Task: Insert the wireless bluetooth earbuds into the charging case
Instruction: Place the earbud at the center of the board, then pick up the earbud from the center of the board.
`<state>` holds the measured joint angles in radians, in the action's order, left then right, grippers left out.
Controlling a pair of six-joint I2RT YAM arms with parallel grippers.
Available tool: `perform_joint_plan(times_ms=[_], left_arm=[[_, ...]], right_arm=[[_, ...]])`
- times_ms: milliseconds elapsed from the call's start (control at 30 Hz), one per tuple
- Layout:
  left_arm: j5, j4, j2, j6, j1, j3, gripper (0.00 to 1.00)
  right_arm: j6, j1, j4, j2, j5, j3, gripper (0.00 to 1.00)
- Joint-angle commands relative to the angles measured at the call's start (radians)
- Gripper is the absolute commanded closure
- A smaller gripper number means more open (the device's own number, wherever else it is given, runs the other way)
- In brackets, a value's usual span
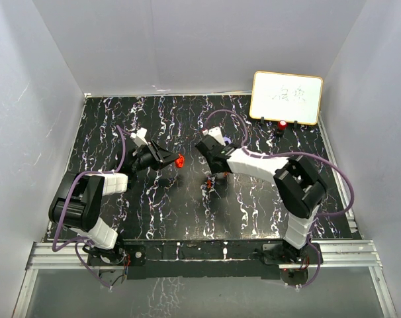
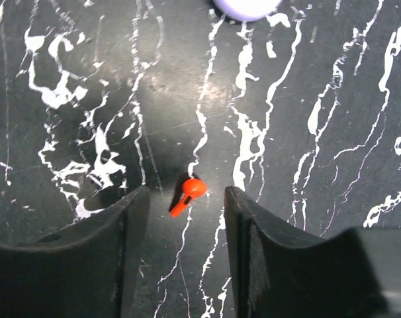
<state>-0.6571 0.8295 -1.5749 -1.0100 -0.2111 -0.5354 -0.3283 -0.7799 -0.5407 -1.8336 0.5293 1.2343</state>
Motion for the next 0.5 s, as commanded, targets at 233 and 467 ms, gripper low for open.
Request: perform_joint_plan(times_ms=[233,467], left_arm=[[-0.007,0.013,0.036,0.004,0.008,-0.009,1.00],[-0.007,0.013,0.032,0.005,0.008,-0.009,1.00]], right_arm=[[-0.068,0.037,0.064,0.066,-0.087,-0.030,0.65],[-0.100,0.036,0.058,0.044,-0.089,-0.047,0.66]])
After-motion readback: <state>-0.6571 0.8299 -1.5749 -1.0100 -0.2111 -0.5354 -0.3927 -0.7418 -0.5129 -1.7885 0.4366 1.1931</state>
